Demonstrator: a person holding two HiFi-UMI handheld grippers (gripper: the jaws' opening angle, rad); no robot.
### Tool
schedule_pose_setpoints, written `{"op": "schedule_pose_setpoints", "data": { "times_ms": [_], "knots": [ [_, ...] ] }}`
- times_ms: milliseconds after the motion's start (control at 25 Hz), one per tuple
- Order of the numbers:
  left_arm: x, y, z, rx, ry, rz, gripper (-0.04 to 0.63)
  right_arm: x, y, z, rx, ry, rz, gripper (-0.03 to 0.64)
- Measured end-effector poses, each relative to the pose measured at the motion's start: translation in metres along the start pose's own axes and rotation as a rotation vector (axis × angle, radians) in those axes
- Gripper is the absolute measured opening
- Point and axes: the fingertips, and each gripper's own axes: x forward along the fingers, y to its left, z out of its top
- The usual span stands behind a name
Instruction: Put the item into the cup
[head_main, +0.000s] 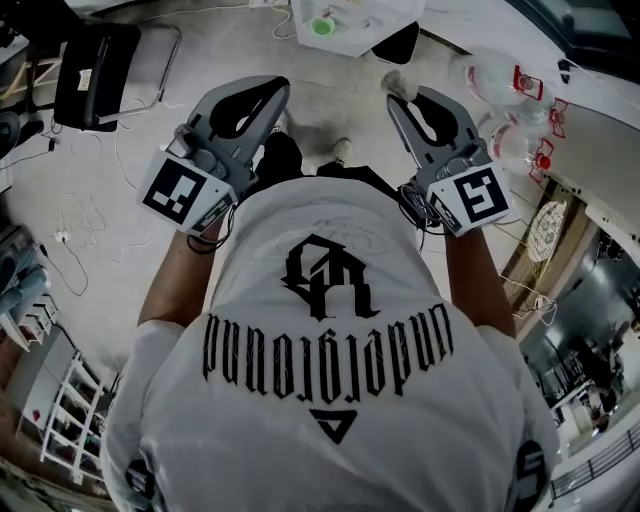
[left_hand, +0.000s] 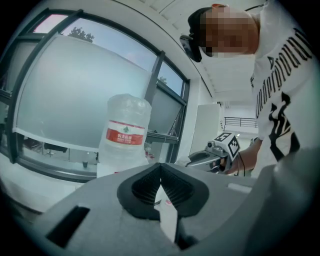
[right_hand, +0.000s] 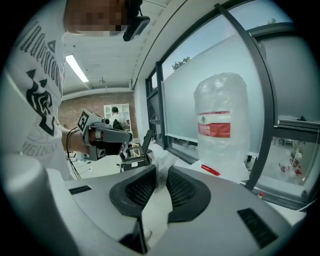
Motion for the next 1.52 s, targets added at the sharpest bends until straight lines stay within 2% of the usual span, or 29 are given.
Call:
{"op": "schedule_pose_setpoints", "data": {
  "times_ms": [560,920,1160,1360,1520],
  "knots": [
    [0.026,0.058,-0.036,-0.047,0.041,-0.046,0.015,0.074,-0.02,-0.036,0.09,0.071,-0.02,0.067],
    [0.051,0.078,-0.084,0.001,0.123,-0.085,0.015,0.116,-0.036,-0.073,0.135,0.114,-0.047,0.067],
    [0.064,0.099,-0.119,-0.023,0.16,-0.091,0.015,0.146,-0.045,-0.094,0.151,0.133,-0.047,0.067],
    [0.075,0.118,-0.143,-0.069,0.144,-0.093,0.015,0.17,-0.052,-0.122,0.163,0.156,-0.053,0.067],
    [0.087,0.132,-0.161,-0.052,0.152,-0.097,0.015,0.187,-0.063,-0.147,0.179,0.176,-0.066,0.067]
  ]
}}
